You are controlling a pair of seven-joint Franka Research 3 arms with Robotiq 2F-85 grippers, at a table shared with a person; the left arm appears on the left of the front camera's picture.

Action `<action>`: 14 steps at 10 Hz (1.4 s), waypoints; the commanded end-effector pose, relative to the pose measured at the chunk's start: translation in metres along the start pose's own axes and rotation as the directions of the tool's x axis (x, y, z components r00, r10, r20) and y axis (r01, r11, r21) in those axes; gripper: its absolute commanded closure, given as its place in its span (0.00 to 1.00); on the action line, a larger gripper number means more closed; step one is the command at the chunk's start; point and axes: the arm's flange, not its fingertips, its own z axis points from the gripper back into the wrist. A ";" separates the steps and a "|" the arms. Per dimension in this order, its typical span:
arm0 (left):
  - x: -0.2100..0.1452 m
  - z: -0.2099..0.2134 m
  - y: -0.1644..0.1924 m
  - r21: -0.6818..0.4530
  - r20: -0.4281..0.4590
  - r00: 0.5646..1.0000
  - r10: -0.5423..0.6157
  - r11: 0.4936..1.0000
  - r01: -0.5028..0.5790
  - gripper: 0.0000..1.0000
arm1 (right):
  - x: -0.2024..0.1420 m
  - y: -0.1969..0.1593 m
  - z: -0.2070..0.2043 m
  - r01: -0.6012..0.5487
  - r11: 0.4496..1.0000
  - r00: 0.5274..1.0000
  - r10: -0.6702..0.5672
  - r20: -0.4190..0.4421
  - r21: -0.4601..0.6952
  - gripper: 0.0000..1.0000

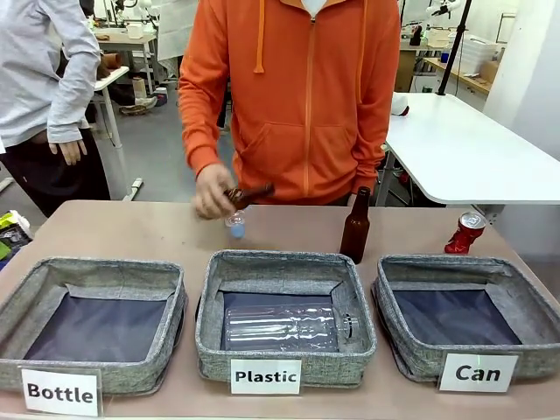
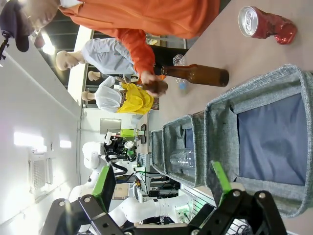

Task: Sort the can waste into the basket.
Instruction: Pick up the can waste from the table and place it in the right Fabric basket.

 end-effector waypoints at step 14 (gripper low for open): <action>0.380 -0.195 -0.444 0.125 -0.110 0.161 -0.981 0.147 0.981 0.63 | 0.001 0.001 0.000 -0.021 1.000 1.000 0.021 0.009 0.021 0.00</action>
